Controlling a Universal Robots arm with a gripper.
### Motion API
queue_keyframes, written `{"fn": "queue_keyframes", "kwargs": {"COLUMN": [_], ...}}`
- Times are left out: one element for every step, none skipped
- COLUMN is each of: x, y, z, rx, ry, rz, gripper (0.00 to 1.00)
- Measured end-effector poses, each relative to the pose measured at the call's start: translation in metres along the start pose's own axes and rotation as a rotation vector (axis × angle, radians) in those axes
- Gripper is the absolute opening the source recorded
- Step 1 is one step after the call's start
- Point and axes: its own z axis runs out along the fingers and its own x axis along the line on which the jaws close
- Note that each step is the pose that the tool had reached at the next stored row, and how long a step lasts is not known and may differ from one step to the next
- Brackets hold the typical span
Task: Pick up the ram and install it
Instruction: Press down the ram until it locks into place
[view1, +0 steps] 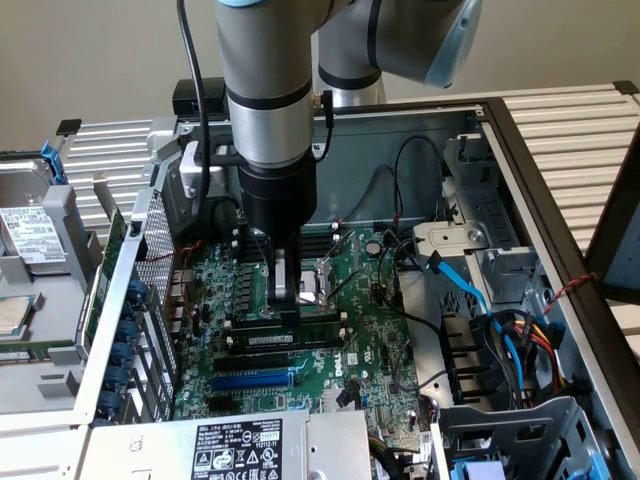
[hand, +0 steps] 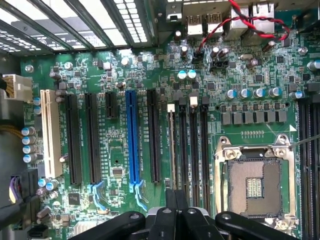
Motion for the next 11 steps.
{"fn": "queue_keyframes", "kwargs": {"x": [0.0001, 0.0002, 0.0002, 0.0002, 0.0002, 0.0002, 0.0002, 0.0002, 0.0002, 0.0002, 0.0002], "y": [0.0, -0.0001, -0.0001, -0.0001, -0.0001, -0.0001, -0.0001, -0.0001, -0.0001, -0.0001, -0.0001], "z": [-0.0019, -0.0029, -0.0031, -0.0031, -0.0031, -0.0031, -0.0031, -0.0031, -0.0031, -0.0031, -0.0031], "rx": [-0.0001, -0.0001, -0.0001, 0.0, -0.0001, 0.0, 0.0, -0.0001, -0.0001, -0.0001, -0.0001], "ry": [0.0001, 0.0001, 0.0001, 0.0001, 0.0001, 0.0001, 0.0001, 0.0003, 0.0002, 0.0002, 0.0002], "rz": [0.0, 0.0, 0.0, 0.0, 0.0, 0.0, 0.0, 0.0, 0.0, 0.0, 0.0], "gripper": [0.11, 0.11, 0.11, 0.11, 0.11, 0.11, 0.11, 0.11, 0.11, 0.11, 0.11]}}
